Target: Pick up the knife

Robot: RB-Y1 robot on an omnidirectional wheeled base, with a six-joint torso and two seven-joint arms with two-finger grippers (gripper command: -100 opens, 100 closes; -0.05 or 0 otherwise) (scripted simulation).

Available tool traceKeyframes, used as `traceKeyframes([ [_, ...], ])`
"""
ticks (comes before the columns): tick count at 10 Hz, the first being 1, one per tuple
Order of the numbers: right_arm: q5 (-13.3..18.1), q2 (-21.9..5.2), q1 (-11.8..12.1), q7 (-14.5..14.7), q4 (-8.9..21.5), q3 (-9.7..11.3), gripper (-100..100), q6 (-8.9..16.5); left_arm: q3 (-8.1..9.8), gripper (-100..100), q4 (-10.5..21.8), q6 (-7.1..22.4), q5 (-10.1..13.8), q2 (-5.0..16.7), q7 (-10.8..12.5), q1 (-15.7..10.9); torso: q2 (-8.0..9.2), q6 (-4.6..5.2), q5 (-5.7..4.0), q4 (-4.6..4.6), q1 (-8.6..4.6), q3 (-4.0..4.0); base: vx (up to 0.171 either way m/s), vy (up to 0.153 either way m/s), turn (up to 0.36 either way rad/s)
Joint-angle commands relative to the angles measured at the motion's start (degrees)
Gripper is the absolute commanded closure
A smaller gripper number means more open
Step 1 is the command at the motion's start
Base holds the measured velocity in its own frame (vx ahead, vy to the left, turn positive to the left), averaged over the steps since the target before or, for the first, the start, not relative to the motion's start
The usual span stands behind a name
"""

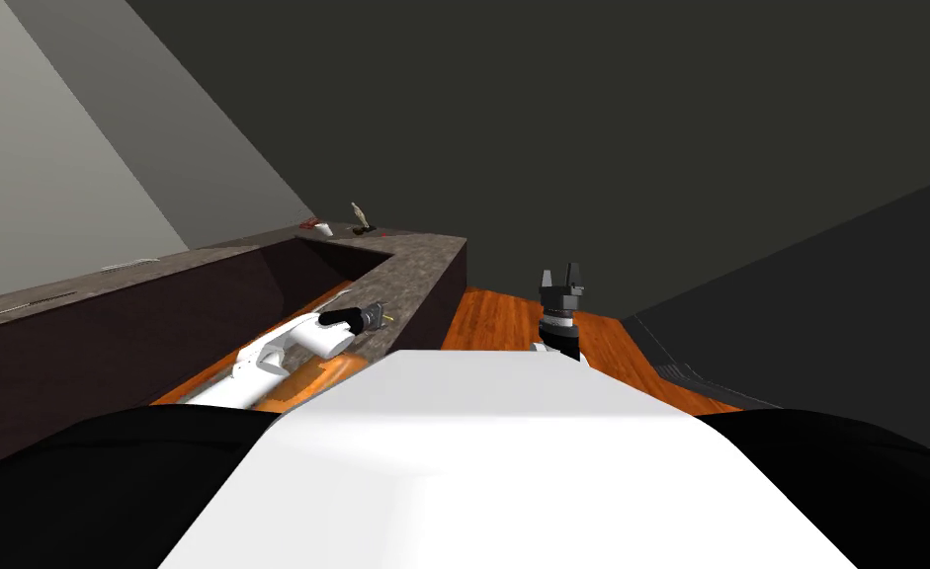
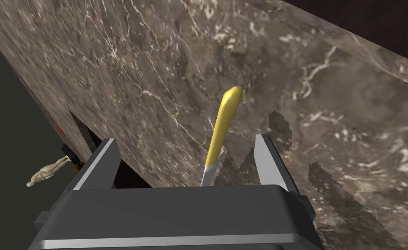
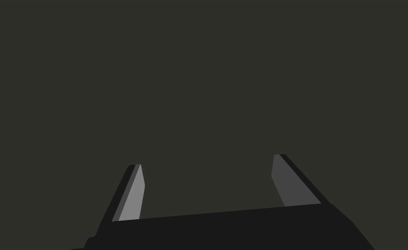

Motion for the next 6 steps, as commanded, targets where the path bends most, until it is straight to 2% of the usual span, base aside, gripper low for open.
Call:
traceKeyframes([
  [1, 0.0, 0.0, 0.0, 0.0, 0.0, 0.0, 0, 0.0, -1.30, -100, 0.6, 2.5, 1.0, 2.4, 0.5, -1.0, 0.00, 0.00, 0.00, 0.00, 0.00, 0.00, -0.045, 0.135, -0.184],
  [6, 0.0, 0.0, 0.0, 0.0, 0.0, 0.0, 0, 0.0, -4.71, -100, 2.6, 7.1, 4.0, 8.6, 1.1, -4.2, -0.09, -0.03, 0.00, -0.02, -0.06, -0.05, -0.050, 0.126, -0.205],
])
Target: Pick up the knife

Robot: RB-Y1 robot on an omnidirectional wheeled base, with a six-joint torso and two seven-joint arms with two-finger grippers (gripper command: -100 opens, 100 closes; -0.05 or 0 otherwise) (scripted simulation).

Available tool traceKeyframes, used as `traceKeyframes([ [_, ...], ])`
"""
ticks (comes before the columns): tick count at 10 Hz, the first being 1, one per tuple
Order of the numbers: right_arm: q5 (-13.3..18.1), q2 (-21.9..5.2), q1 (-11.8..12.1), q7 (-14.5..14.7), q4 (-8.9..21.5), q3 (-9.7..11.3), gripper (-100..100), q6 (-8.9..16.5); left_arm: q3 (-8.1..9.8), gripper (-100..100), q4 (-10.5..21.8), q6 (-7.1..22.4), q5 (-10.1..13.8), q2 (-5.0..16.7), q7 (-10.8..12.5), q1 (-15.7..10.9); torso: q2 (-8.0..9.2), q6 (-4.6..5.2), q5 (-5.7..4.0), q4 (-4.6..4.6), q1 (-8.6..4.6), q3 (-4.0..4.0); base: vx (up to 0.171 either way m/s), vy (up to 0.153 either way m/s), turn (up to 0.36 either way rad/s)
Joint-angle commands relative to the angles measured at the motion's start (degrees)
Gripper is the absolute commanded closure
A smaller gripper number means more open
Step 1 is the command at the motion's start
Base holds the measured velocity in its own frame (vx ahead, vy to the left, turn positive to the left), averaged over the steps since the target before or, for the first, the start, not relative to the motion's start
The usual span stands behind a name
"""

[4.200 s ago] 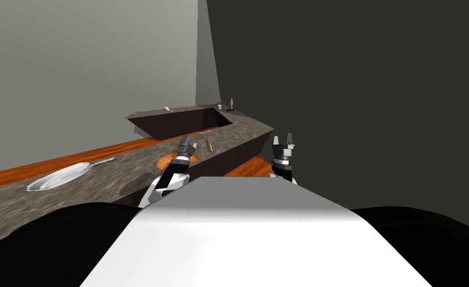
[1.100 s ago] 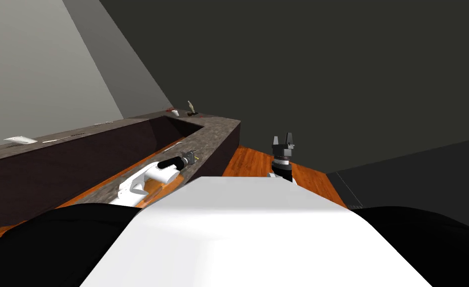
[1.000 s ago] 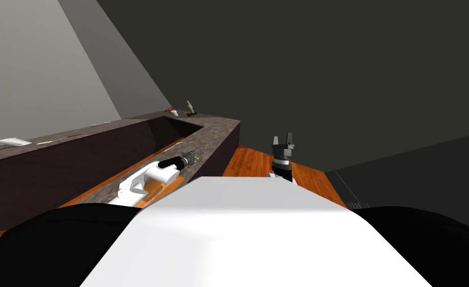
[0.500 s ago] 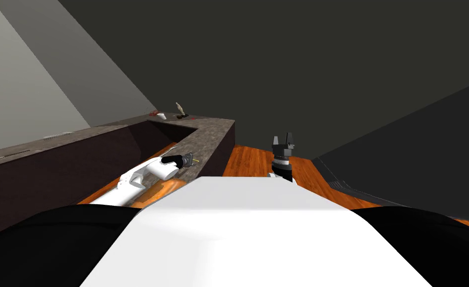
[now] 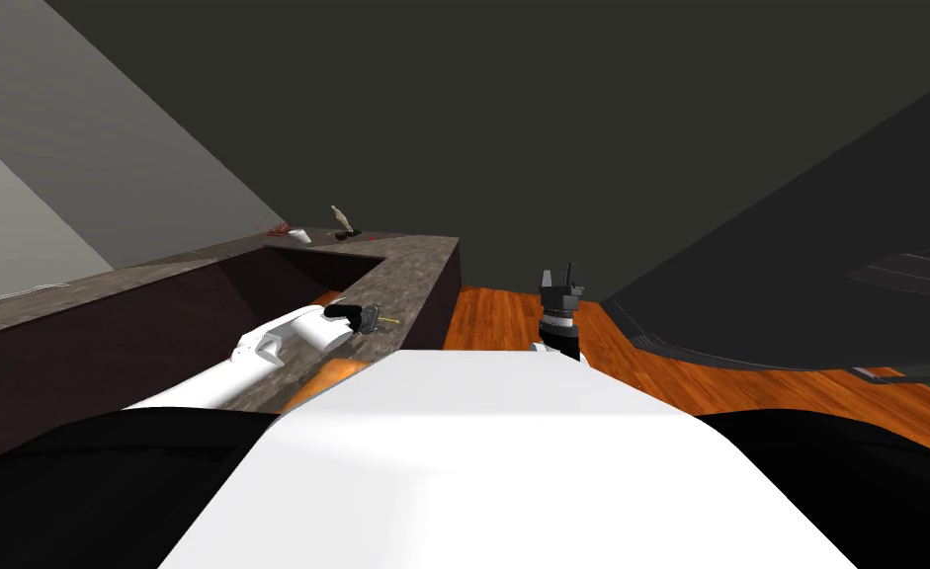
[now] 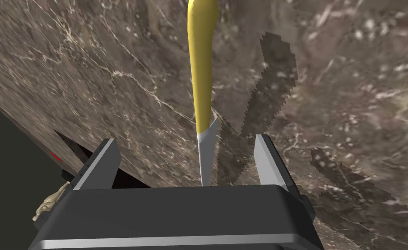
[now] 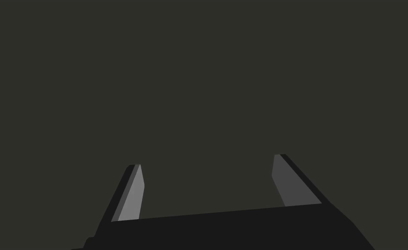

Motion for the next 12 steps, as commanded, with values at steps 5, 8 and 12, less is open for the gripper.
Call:
traceKeyframes([
  [5, 0.0, 0.0, 0.0, 0.0, 0.0, 0.0, 0, 0.0, -0.90, -100, 3.6, -1.8, -1.3, -2.0, -1.7, -0.7, -0.21, -0.03, -0.12, -0.05, -0.60, -0.12, -0.001, 0.011, -0.037],
  [8, 0.0, 0.0, 0.0, 0.0, 0.0, 0.0, 0, 0.0, -0.66, 100, 3.1, -1.5, -0.9, -1.5, -1.5, -0.6, -0.19, -0.04, -0.13, -0.04, -0.59, -0.11, 0.001, -0.003, -0.002],
  [12, 0.0, 0.0, 0.0, 0.0, 0.0, 0.0, 0, 0.0, -0.66, 0, 3.1, -1.5, -0.9, -1.5, -1.5, -0.6, -0.18, -0.04, -0.12, -0.04, -0.58, -0.10, 0.000, 0.000, 0.000],
])
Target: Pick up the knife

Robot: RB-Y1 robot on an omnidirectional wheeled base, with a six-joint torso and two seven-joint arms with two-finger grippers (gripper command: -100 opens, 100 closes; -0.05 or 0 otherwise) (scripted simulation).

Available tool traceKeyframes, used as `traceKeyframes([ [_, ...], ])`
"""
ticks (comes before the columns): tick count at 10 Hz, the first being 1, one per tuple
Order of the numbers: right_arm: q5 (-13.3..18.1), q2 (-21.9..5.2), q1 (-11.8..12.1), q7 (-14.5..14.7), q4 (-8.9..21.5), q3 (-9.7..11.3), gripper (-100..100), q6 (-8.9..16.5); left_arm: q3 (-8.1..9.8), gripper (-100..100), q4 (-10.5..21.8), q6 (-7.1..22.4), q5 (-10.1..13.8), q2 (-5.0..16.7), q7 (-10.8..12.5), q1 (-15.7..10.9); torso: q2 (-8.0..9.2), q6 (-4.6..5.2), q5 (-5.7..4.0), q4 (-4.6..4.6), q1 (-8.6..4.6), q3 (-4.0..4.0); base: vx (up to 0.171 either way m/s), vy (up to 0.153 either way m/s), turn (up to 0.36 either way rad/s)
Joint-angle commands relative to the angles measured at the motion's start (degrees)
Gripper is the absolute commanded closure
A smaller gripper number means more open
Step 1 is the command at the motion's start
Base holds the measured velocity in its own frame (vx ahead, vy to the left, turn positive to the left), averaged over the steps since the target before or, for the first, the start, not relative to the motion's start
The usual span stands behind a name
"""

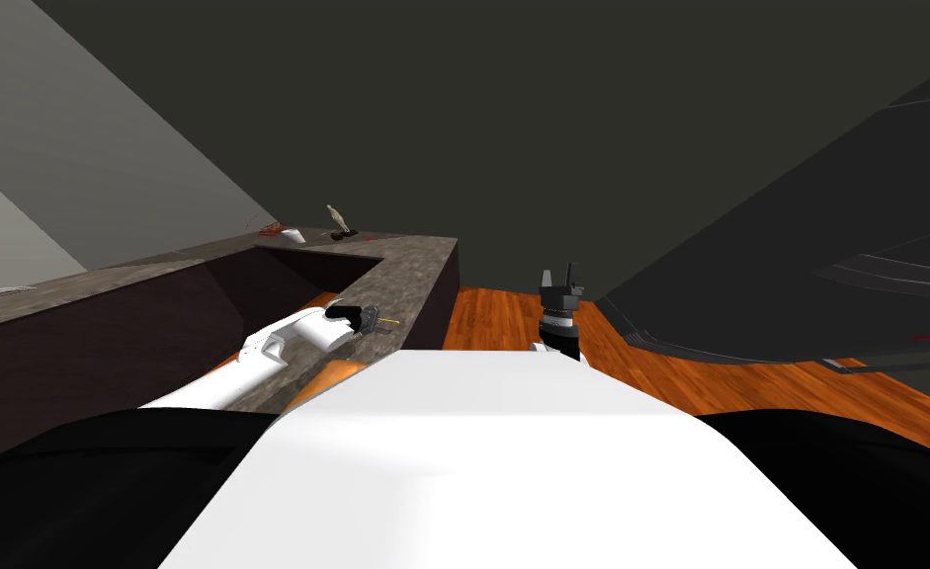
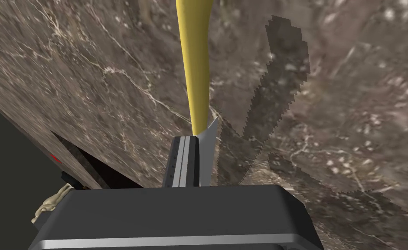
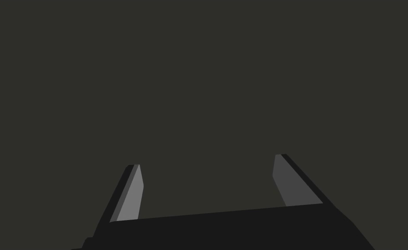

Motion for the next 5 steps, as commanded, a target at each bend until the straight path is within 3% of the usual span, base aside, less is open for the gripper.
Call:
traceKeyframes([
  [1, 0.0, 0.0, 0.0, 0.0, 0.0, 0.0, 0, 0.0, 0.13, -100, 0.9, -0.3, 2.1, 1.0, -1.7, 0.5, 0.00, 0.00, 0.00, 0.00, 0.00, 0.00, 0.025, -0.007, 0.022],
  [5, 0.0, 0.0, 0.0, 0.0, 0.0, 0.0, 0, 0.0, 0.43, -100, 2.3, -0.7, 6.2, 3.0, -4.8, 1.5, -0.17, 0.00, -0.01, -0.04, -0.03, -0.10, 0.044, -0.008, 0.020],
])
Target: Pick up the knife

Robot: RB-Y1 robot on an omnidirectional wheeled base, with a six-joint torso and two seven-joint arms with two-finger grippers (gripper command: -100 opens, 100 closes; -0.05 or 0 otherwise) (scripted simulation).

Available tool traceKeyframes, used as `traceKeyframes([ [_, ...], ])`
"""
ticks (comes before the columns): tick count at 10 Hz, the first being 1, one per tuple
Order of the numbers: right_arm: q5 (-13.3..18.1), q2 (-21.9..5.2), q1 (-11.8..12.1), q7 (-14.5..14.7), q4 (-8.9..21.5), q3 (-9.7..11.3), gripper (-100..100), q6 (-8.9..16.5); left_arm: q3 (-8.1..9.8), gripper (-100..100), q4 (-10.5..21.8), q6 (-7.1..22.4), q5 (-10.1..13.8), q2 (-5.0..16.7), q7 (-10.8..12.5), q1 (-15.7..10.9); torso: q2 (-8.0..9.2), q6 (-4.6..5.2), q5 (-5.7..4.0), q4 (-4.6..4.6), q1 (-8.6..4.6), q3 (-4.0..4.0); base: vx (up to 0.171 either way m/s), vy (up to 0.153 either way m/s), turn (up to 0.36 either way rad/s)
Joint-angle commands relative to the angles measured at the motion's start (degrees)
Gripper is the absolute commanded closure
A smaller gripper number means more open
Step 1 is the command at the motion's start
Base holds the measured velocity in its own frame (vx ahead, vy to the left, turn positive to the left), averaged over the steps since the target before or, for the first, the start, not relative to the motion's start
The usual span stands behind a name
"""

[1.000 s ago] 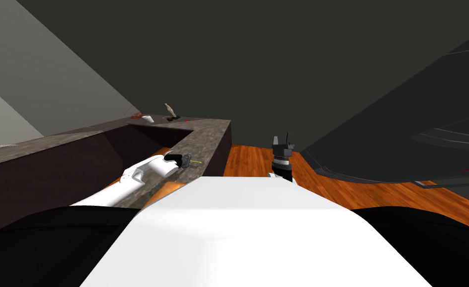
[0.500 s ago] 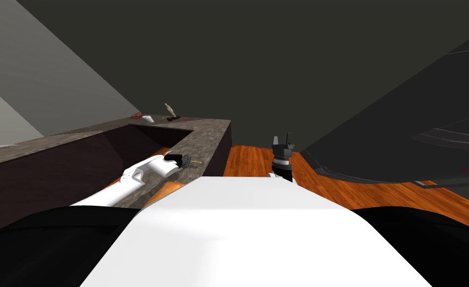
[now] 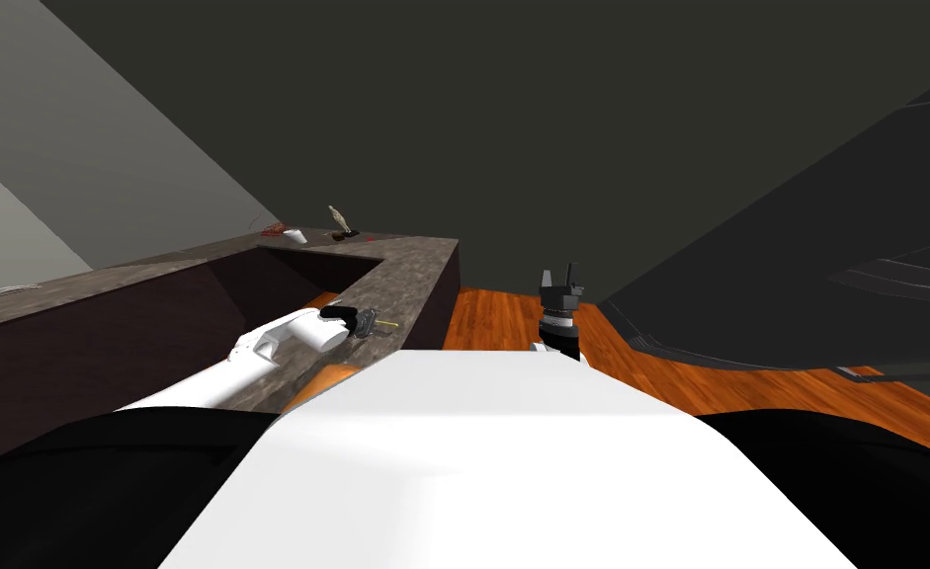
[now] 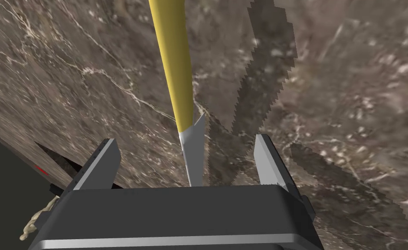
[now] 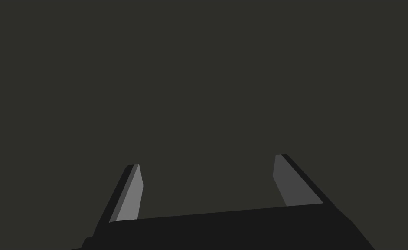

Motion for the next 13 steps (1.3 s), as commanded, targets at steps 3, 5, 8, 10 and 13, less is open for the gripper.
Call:
traceKeyframes([
  [3, 0.0, 0.0, 0.0, 0.0, 0.0, 0.0, 0, 0.0, 0.50, -100, 1.1, -0.3, 5.0, 2.7, -3.6, 1.3, -0.01, 0.00, 0.00, 0.00, -0.02, 0.00, 0.048, -0.015, 0.020],
  [5, 0.0, 0.0, 0.0, 0.0, 0.0, 0.0, 0, 0.0, 0.68, -100, 1.7, -0.4, 8.0, 4.4, -5.7, 2.1, -0.07, 0.00, 0.00, -0.01, 0.00, -0.04, 0.059, -0.008, 0.023],
  [8, 0.0, 0.0, 0.0, 0.0, 0.0, 0.0, 0, 0.0, 0.90, -100, 2.6, -0.5, 12.7, 7.0, -9.0, 3.4, -0.04, 0.00, 0.00, -0.01, -0.02, -0.02, 0.052, -0.012, 0.026],
  [10, 0.0, 0.0, 0.0, 0.0, 0.0, 0.0, 0, 0.0, 1.07, -100, 3.2, -0.7, 16.1, 8.8, -11.3, 4.3, -0.05, 0.00, 0.00, -0.01, 0.00, -0.03, 0.057, -0.012, 0.030],
  [13, 0.0, 0.0, 0.0, 0.0, 0.0, 0.0, 0, 0.0, 1.38, -100, 4.5, -1.0, 21.2, 11.5, -15.0, 5.5, -0.07, 0.01, -0.01, -0.02, -0.04, -0.04, 0.061, -0.018, 0.024],
])
